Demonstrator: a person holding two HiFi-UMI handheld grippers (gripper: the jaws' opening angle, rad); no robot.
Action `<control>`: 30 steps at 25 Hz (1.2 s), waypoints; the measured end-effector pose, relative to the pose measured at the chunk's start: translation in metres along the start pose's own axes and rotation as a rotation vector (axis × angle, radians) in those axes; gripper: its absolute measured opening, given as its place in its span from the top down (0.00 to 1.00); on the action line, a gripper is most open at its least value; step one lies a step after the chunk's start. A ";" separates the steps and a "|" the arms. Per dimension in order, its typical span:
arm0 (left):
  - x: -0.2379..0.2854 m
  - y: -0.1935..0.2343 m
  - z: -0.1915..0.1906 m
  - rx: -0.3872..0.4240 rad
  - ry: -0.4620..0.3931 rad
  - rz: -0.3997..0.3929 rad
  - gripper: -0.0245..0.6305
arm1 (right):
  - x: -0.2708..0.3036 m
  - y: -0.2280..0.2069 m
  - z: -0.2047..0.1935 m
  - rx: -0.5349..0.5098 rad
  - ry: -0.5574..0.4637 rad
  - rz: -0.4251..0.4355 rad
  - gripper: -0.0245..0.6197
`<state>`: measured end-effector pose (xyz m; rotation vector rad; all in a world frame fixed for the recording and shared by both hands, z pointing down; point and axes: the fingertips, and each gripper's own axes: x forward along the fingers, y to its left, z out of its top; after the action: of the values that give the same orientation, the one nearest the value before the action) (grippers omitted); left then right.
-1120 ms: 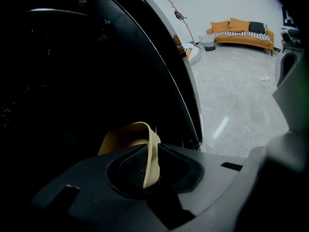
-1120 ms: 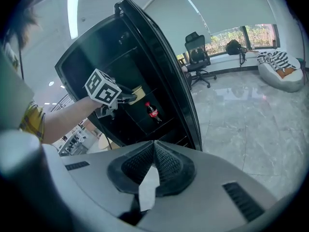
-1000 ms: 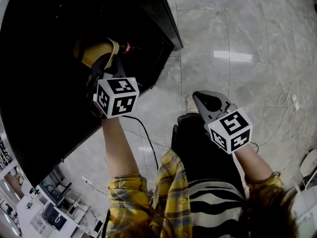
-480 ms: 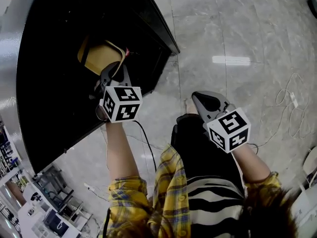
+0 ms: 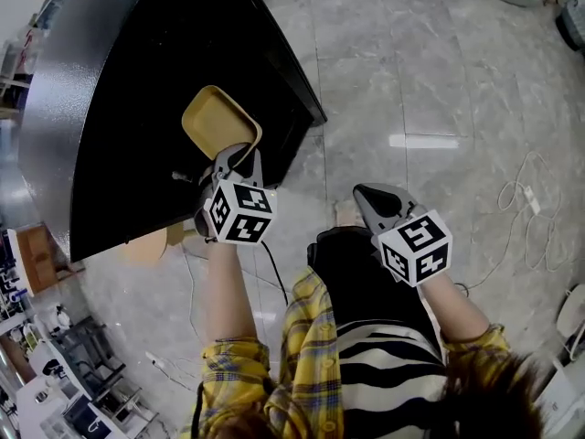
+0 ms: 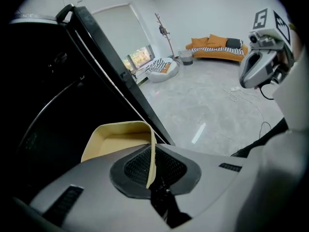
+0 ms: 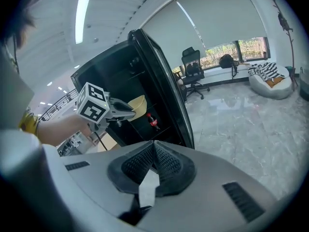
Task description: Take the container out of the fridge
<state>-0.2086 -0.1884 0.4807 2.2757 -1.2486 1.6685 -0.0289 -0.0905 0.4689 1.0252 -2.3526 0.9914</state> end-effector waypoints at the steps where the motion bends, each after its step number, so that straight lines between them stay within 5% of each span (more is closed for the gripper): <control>1: -0.004 -0.004 0.001 0.004 0.000 -0.009 0.91 | -0.004 -0.001 0.000 -0.011 0.000 -0.004 0.92; 21: -0.104 -0.102 0.021 0.069 -0.062 -0.181 0.91 | -0.069 -0.015 0.031 -0.097 -0.095 -0.045 0.92; 30: -0.136 -0.124 0.021 0.037 -0.079 -0.191 0.91 | -0.088 -0.010 0.038 -0.118 -0.112 -0.028 0.92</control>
<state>-0.1267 -0.0381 0.4103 2.4170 -0.9836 1.5631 0.0338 -0.0809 0.3965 1.0910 -2.4469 0.7939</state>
